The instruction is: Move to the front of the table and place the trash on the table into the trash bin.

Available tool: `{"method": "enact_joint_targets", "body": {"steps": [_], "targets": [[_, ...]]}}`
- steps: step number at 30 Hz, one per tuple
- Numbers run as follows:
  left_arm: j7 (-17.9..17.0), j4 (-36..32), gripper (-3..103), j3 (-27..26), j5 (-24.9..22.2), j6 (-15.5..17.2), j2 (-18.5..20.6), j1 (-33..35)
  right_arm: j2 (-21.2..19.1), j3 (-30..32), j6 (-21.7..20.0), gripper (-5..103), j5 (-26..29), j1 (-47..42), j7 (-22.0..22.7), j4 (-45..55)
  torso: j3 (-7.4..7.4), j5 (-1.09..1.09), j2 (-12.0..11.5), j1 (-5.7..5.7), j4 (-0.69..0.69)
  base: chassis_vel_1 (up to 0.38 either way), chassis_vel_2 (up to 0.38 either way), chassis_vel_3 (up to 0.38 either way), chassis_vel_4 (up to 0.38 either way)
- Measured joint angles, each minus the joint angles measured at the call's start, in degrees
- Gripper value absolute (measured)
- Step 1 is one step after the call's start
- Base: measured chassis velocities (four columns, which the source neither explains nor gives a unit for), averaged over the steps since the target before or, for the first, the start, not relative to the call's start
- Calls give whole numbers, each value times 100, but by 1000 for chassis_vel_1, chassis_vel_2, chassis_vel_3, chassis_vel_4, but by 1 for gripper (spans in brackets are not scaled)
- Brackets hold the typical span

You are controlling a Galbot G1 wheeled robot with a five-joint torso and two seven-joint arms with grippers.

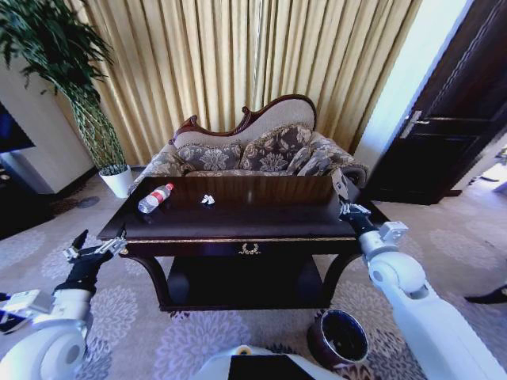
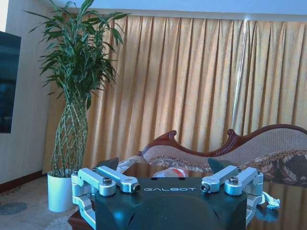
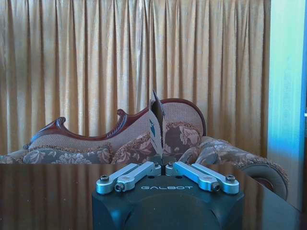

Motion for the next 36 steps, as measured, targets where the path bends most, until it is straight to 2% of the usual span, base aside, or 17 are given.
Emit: {"method": "enact_joint_targets", "body": {"steps": [36], "targets": [[6,-61,100,-9,5,-23,-81,48,4,52,56,0,-48,-81,32,28,-1,0,0,-2,0,89,-87,-86,92]]}}
